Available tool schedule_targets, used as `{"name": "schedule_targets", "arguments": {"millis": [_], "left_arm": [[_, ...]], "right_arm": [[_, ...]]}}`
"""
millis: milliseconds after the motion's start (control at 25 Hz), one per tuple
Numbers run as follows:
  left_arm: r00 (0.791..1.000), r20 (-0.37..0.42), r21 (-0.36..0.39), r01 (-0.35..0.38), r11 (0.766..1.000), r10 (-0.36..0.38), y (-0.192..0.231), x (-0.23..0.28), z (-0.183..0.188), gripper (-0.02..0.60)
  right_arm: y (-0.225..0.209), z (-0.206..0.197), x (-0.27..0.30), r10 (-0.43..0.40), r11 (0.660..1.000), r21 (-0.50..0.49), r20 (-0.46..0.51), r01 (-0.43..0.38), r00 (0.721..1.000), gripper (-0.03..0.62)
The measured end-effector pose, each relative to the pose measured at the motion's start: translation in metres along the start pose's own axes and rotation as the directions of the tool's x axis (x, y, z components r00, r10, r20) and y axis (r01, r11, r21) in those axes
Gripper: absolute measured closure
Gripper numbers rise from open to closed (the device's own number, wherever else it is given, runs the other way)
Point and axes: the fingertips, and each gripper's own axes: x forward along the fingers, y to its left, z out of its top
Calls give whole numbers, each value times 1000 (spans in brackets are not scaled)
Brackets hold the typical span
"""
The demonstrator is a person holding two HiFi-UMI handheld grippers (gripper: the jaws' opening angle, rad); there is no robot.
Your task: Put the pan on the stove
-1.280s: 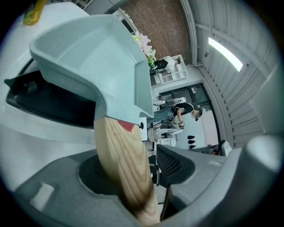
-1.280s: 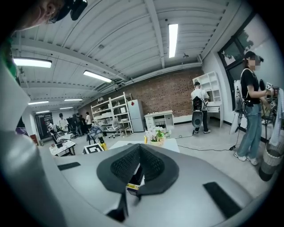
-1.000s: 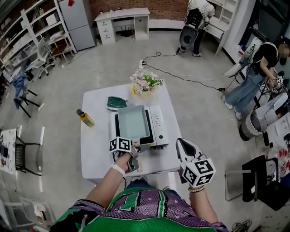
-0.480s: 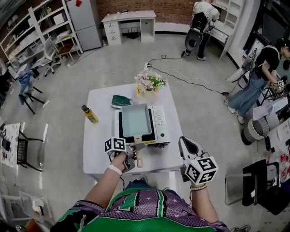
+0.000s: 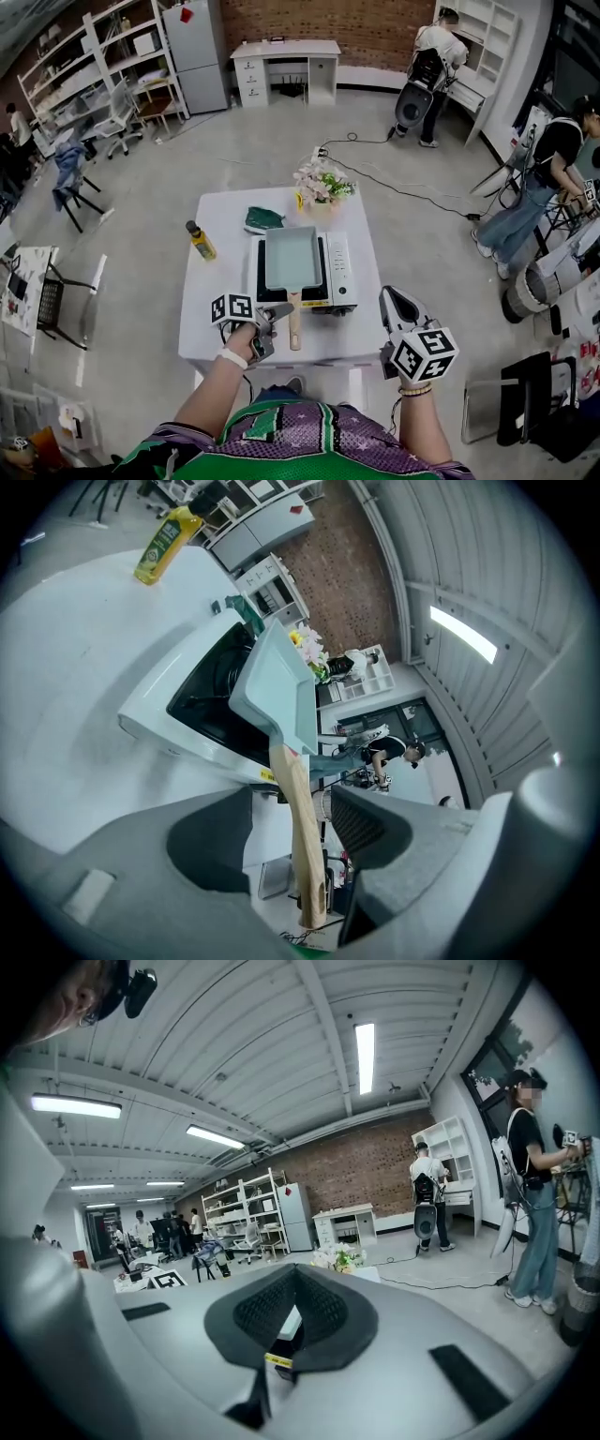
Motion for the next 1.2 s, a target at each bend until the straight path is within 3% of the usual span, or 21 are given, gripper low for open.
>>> {"name": "schedule_targets", "arguments": {"millis": [280, 480, 600, 1000, 1200], "left_arm": [[999, 50, 35, -14, 999, 12, -2, -27, 10, 331], [990, 132, 120, -57, 991, 41, -18, -47, 24, 331], [987, 162, 164, -45, 985, 18, -33, -55, 31, 331], [967, 256, 283, -56, 957, -19, -70, -74, 36, 333], [956, 292, 378, -79, 922, -38, -94, -87, 45, 334]], "right_arm": [[5, 17, 0, 11, 1000, -12, 22, -11, 1000, 592], [13, 32, -2, 33, 999, -22, 45, -32, 998, 592], [18, 37, 0, 46, 998, -36, 46, -44, 998, 592], [20, 52, -1, 75, 996, -62, 68, -71, 995, 592], [21, 65, -3, 86, 994, -71, 89, -80, 992, 592]]}}
